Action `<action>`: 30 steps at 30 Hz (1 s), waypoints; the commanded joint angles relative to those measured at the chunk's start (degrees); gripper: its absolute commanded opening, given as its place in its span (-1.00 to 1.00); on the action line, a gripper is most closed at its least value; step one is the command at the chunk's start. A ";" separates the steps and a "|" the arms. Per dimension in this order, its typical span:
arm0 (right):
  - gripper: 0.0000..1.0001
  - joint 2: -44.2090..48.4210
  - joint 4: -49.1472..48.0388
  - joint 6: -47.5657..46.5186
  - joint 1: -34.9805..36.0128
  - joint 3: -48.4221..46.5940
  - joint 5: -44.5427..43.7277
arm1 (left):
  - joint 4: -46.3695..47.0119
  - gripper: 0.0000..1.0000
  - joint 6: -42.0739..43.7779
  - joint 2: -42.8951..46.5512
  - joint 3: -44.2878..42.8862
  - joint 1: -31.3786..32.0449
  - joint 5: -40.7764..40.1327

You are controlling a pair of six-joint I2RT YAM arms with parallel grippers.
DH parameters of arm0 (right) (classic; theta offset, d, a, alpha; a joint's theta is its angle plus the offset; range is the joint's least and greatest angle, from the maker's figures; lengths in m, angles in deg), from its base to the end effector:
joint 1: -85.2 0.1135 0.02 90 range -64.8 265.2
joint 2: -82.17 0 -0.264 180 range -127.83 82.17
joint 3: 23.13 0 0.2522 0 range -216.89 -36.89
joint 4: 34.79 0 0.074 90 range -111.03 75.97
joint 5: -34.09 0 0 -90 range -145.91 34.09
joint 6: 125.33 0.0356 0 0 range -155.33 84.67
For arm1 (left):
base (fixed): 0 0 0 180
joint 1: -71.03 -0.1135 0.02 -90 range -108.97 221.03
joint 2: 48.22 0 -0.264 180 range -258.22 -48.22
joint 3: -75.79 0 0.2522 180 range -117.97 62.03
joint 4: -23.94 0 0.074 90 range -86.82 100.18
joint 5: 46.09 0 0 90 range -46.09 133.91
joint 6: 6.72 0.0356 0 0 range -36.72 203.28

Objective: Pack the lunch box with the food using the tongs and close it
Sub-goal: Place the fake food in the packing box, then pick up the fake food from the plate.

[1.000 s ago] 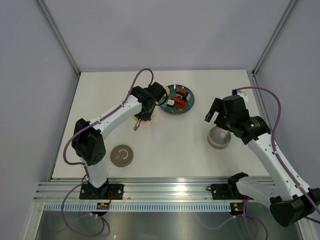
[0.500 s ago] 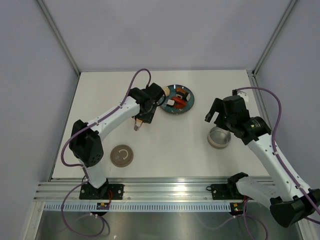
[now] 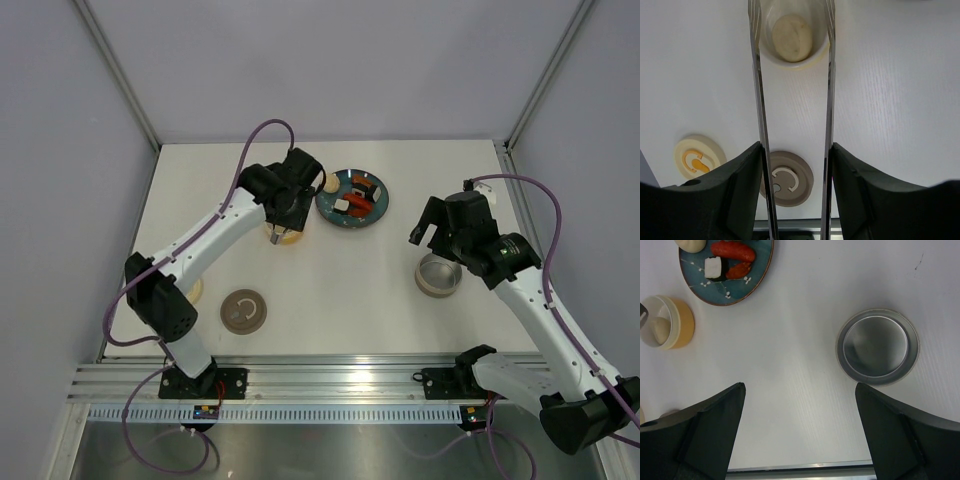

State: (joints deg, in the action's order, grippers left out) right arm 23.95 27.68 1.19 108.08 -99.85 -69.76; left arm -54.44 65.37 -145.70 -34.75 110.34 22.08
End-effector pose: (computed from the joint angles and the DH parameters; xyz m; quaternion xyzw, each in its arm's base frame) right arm 0.1860 0.0692 0.3426 0.1553 0.9016 0.0959 0.3921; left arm 0.2751 -0.2082 0.3350 0.1383 0.9501 0.0619 0.2728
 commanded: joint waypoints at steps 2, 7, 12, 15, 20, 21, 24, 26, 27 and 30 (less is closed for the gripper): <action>0.99 -0.49 -1.34 -0.04 0.07 -0.41 1.54 | 1.68 0.11 -0.19 3.08 -5.88 -0.20 3.54; 0.99 -0.58 -1.07 -0.13 0.07 -0.23 1.28 | 4.76 0.07 -0.72 1.41 -7.37 0.24 8.63; 0.99 0.03 -1.16 0.84 0.07 0.29 1.28 | 6.17 0.06 -1.07 -2.01 -10.18 1.29 9.96; 0.99 0.03 -0.99 0.93 0.07 0.12 0.84 | 7.14 0.06 -1.07 -3.33 -10.98 1.47 10.57; 0.99 -0.23 -0.37 0.67 0.07 -0.50 0.31 | 8.98 0.06 -1.25 -4.92 -11.25 1.47 12.24; 0.99 -0.06 -0.37 0.67 0.07 -0.50 0.22 | 9.16 0.06 -1.42 -5.10 -11.25 1.56 12.33; 0.99 -0.06 -0.37 0.67 0.07 -0.41 0.14 | 9.95 0.06 -1.34 -6.15 -11.16 1.56 12.77; 0.99 -0.23 -0.37 0.66 0.07 -0.67 -0.13 | 10.22 0.06 -1.69 -6.50 -10.98 1.56 12.86; 0.99 -0.23 -0.28 0.67 0.07 -0.76 -0.22 | 10.39 0.07 -1.69 -6.42 -10.72 1.56 12.95; 0.99 -0.06 -0.37 0.66 0.07 -0.76 -0.13 | 11.27 0.07 -1.69 -6.07 -9.58 1.56 14.17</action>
State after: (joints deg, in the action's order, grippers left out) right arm 23.38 27.72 1.40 108.08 -99.76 -68.75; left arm -46.75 64.17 -152.43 -43.27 111.72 34.19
